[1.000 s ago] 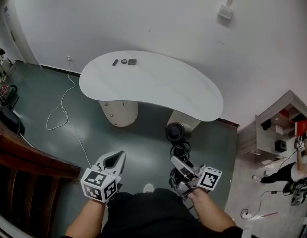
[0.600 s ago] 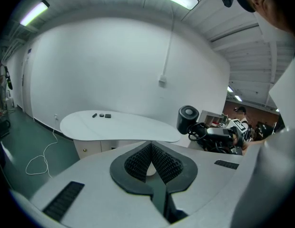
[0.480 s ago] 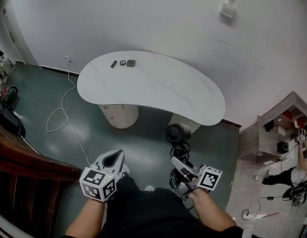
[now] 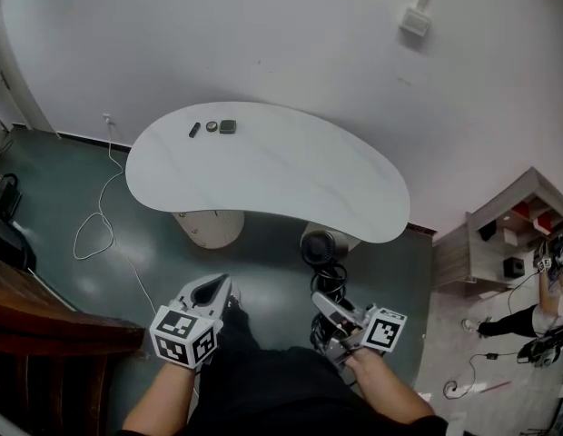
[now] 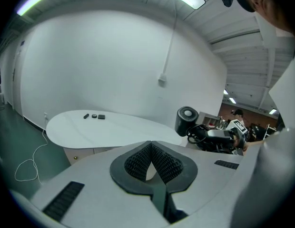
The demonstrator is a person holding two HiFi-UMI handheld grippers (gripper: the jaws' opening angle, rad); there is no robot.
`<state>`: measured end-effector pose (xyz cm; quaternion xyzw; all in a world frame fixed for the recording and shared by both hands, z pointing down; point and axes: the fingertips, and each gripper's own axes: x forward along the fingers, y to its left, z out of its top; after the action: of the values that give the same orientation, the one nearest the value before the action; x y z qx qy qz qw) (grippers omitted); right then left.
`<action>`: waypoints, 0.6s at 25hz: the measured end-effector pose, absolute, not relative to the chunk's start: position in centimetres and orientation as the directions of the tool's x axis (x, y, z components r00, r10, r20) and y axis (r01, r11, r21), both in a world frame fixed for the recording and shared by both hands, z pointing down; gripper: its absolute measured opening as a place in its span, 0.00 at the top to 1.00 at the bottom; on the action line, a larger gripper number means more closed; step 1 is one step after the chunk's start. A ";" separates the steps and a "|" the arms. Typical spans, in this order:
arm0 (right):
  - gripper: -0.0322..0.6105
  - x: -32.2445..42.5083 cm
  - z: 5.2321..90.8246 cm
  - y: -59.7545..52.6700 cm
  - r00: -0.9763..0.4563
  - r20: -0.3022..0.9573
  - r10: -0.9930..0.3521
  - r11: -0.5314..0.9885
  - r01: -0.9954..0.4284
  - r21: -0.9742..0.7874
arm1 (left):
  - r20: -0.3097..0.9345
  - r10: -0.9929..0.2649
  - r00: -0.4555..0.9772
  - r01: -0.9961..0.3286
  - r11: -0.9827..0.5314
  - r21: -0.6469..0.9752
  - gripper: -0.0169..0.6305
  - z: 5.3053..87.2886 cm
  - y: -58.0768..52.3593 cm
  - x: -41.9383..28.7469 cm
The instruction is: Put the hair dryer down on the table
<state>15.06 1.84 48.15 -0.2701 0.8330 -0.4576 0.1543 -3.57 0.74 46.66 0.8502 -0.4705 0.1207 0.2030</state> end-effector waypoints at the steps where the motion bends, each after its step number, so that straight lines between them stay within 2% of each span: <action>1: 0.64 14.8 48.3 0.9 -0.803 -0.003 -0.595 0.432 -0.317 -0.844 | 0.395 -0.748 0.533 -0.846 -0.479 0.235 0.96 46.7 -0.4 -3.9; 15: 0.64 7.0 45.9 -17.5 -0.772 0.054 -0.634 0.433 -0.412 -0.801 | 0.385 -0.701 0.600 -0.799 -0.546 0.252 0.96 45.9 -20.8 -10.9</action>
<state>6.98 -17.49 45.91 -0.3125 0.8368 -0.4308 0.1286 -10.86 -20.78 45.89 0.8708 -0.4308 0.1201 0.2039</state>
